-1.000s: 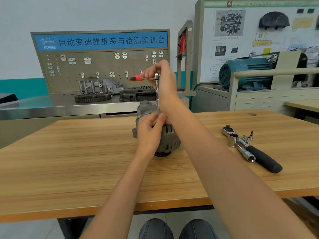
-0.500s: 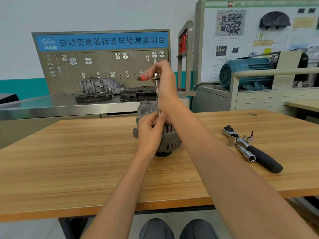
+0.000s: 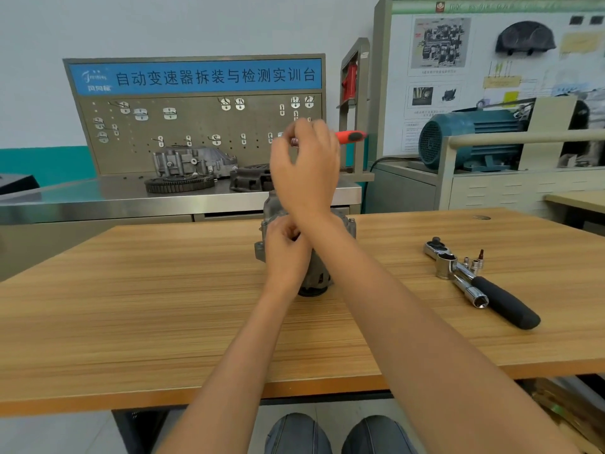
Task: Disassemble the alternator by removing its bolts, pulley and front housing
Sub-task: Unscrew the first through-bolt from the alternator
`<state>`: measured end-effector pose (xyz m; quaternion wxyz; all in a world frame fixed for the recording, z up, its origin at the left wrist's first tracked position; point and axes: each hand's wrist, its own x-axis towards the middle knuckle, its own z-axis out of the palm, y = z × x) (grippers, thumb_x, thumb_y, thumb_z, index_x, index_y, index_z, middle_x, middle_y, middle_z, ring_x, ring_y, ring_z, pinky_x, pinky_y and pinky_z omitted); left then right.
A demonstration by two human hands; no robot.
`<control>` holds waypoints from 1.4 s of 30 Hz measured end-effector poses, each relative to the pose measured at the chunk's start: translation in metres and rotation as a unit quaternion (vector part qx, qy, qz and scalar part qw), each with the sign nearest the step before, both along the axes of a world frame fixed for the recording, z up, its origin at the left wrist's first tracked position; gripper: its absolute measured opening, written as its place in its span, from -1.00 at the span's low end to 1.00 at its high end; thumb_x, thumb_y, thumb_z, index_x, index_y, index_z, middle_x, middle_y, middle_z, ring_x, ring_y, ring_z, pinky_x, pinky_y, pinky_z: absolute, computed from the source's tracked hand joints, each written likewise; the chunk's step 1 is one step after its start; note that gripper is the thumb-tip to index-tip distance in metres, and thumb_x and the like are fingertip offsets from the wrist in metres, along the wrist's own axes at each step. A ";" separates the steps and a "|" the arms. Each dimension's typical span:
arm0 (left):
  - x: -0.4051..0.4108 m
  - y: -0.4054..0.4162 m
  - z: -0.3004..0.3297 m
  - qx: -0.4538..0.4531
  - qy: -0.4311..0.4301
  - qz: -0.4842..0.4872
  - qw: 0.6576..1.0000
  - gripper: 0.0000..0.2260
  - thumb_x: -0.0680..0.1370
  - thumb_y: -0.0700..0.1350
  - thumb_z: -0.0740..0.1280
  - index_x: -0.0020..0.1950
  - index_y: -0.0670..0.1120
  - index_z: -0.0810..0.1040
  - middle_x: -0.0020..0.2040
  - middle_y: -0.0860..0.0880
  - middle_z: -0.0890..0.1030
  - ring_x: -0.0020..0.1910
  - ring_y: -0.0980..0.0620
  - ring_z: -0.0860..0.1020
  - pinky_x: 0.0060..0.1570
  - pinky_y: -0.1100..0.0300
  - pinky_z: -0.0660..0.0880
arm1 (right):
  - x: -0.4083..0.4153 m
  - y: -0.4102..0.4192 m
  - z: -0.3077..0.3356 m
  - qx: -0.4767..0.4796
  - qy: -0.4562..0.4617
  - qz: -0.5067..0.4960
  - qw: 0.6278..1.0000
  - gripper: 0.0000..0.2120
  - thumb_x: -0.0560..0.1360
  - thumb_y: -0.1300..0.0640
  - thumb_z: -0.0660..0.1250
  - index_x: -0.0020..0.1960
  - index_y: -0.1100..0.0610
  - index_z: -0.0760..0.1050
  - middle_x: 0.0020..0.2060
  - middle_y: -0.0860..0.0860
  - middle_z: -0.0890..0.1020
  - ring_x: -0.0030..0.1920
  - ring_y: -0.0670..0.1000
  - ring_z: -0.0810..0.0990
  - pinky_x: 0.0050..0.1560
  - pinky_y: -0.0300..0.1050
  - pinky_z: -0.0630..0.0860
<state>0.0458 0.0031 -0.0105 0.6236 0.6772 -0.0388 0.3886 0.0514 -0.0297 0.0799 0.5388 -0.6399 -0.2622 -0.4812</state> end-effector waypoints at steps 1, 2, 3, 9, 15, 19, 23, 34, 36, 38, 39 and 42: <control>-0.001 0.000 0.000 0.006 -0.005 -0.002 1.000 -0.66 0.50 -0.31 0.32 -0.44 -0.10 0.34 -0.47 -0.11 0.35 -0.33 0.01 0.30 -0.27 0.08 0.23 | -0.001 -0.003 0.005 0.005 0.049 0.079 0.996 -0.83 0.48 0.24 0.21 -0.29 0.18 0.38 -0.30 -0.02 0.40 -0.22 -0.05 0.37 -0.03 -0.07 0.40; -0.001 0.000 0.000 0.020 -0.014 -0.010 1.000 -0.72 0.52 -0.25 0.31 -0.39 -0.13 0.43 -0.44 -0.19 0.41 -0.30 -0.03 0.35 -0.24 0.04 0.29 | -0.002 -0.006 0.012 0.020 0.111 0.170 0.979 -0.77 0.50 0.26 0.17 -0.34 0.17 0.35 -0.34 -0.03 0.40 -0.27 -0.08 0.37 -0.16 -0.16 0.37; -0.003 -0.001 0.000 0.036 -0.023 -0.023 0.999 -0.78 0.55 -0.19 0.30 -0.32 -0.15 0.52 -0.37 -0.28 0.49 -0.27 -0.07 0.41 -0.18 -0.01 0.36 | -0.002 -0.009 0.018 0.049 0.170 0.259 0.950 -0.72 0.51 0.27 0.13 -0.38 0.17 0.32 -0.37 -0.01 0.41 -0.30 -0.10 0.40 -0.22 -0.23 0.36; -0.005 0.000 0.002 0.060 -0.030 -0.023 0.998 -0.74 0.59 -0.17 0.27 -0.29 -0.07 0.61 -0.37 -0.10 0.59 -0.28 -0.01 0.49 -0.15 0.03 0.41 | 0.004 -0.015 0.026 0.155 0.249 0.401 0.868 -0.67 0.50 0.31 0.09 -0.44 0.17 0.33 -0.45 0.03 0.50 -0.27 -0.08 0.52 -0.04 -0.18 0.50; -0.002 0.000 0.000 0.005 -0.003 -0.006 1.000 -0.82 0.46 -0.43 0.29 -0.35 -0.33 0.48 -0.40 -0.17 0.47 -0.36 0.06 0.37 -0.35 0.18 0.27 | -0.001 0.001 -0.007 -0.024 -0.009 -0.125 0.992 -0.93 0.39 0.25 0.25 -0.15 0.24 0.47 -0.20 0.07 0.46 -0.09 0.07 0.44 0.21 0.13 0.36; 0.000 -0.001 0.001 0.007 0.001 -0.005 1.000 -0.80 0.45 -0.41 0.33 -0.36 -0.24 0.48 -0.37 -0.20 0.45 -0.33 0.02 0.33 -0.31 0.12 0.25 | -0.003 0.001 -0.003 0.020 -0.011 -0.070 0.997 -0.95 0.41 0.24 0.25 -0.21 0.22 0.44 -0.25 0.02 0.41 -0.12 0.04 0.40 0.23 0.19 0.33; -0.004 -0.002 0.002 0.004 -0.012 -0.018 1.000 -0.63 0.52 -0.27 0.31 -0.45 0.02 0.44 -0.43 -0.13 0.41 -0.33 0.02 0.34 -0.31 0.12 0.26 | -0.004 -0.004 0.011 0.035 0.114 0.130 0.984 -0.77 0.52 0.24 0.17 -0.31 0.17 0.36 -0.31 -0.01 0.42 -0.21 -0.05 0.41 -0.06 -0.11 0.41; -0.007 0.002 0.002 0.056 -0.017 -0.002 0.998 -0.61 0.55 -0.25 0.28 -0.41 0.11 0.47 -0.43 0.03 0.51 -0.29 -0.05 0.42 -0.21 0.03 0.38 | 0.001 -0.006 0.011 0.085 0.140 0.239 0.957 -0.74 0.53 0.29 0.12 -0.32 0.17 0.38 -0.30 0.04 0.46 -0.27 -0.12 0.42 -0.18 -0.32 0.43; -0.006 0.002 0.002 0.045 -0.010 -0.006 0.999 -0.51 0.50 -0.36 0.27 -0.52 0.10 0.33 -0.53 0.14 0.36 -0.42 0.14 0.29 -0.34 0.16 0.23 | 0.002 -0.002 0.000 0.027 0.052 0.070 0.996 -0.87 0.50 0.26 0.18 -0.22 0.20 0.40 -0.24 0.01 0.42 -0.19 -0.02 0.42 -0.05 -0.08 0.46; -0.004 0.001 0.001 0.032 -0.003 -0.006 0.999 -0.47 0.46 -0.43 0.24 -0.57 0.07 0.25 -0.59 0.15 0.29 -0.50 0.21 0.22 -0.44 0.29 0.16 | 0.003 0.000 -0.007 0.009 -0.005 -0.069 0.998 -0.96 0.42 0.26 0.23 -0.17 0.23 0.45 -0.23 0.02 0.42 -0.15 0.01 0.39 0.11 0.12 0.42; -0.003 0.001 0.001 0.027 -0.002 -0.007 1.000 -0.47 0.45 -0.44 0.22 -0.56 0.07 0.22 -0.61 0.15 0.28 -0.52 0.21 0.22 -0.47 0.33 0.13 | 0.004 0.000 -0.008 0.015 -0.017 -0.099 0.995 -0.94 0.39 0.26 0.23 -0.16 0.24 0.46 -0.23 0.03 0.42 -0.15 0.01 0.37 0.16 0.17 0.39; -0.002 0.000 0.001 0.023 0.004 -0.006 1.000 -0.50 0.46 -0.41 0.25 -0.55 0.07 0.30 -0.55 0.10 0.33 -0.47 0.17 0.23 -0.42 0.25 0.16 | 0.004 -0.003 -0.006 0.023 -0.013 -0.076 0.997 -0.94 0.39 0.26 0.24 -0.16 0.24 0.45 -0.23 0.03 0.42 -0.13 0.01 0.37 0.15 0.16 0.39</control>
